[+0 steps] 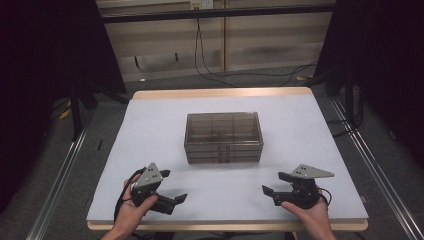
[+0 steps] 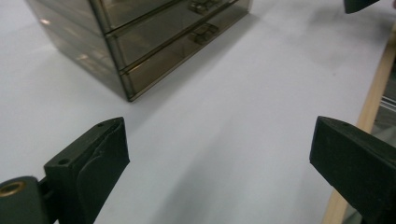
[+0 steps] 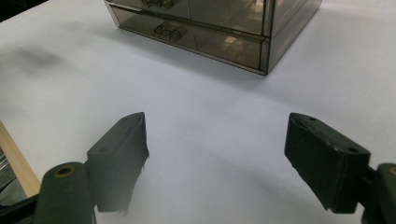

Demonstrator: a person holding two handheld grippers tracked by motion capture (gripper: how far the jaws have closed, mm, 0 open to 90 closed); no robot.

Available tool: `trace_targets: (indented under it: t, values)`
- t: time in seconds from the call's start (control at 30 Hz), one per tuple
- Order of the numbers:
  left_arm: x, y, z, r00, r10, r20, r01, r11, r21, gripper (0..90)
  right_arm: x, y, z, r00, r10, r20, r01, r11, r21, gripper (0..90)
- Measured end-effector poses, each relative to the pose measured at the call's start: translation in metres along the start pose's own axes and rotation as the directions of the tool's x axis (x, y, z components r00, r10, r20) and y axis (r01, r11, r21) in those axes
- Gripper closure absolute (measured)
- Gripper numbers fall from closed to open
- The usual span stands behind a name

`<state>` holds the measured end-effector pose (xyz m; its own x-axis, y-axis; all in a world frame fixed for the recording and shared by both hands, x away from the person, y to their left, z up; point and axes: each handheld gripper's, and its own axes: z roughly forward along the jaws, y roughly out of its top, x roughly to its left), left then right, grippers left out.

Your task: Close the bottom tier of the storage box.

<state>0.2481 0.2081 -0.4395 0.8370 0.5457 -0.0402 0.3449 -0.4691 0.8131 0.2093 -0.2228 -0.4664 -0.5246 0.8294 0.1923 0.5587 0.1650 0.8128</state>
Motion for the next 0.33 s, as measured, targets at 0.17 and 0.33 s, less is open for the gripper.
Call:
trace_targets:
  t: [0.17,0.33]
  values:
    - [0.004,-0.019,-0.005,0.9951,-0.093,-0.034,0.092,0.9951,-0.038,4.2,0.000,0.000,-0.002,1.0000,0.002,0.008,-0.002,1.000,-0.004,20.1]
    - [0.015,-0.028,-0.008,0.9934,-0.113,-0.020,0.112,0.9928,-0.042,3.9,-0.003,0.000,-0.003,0.9998,0.010,0.018,-0.010,1.000,-0.007,18.3]
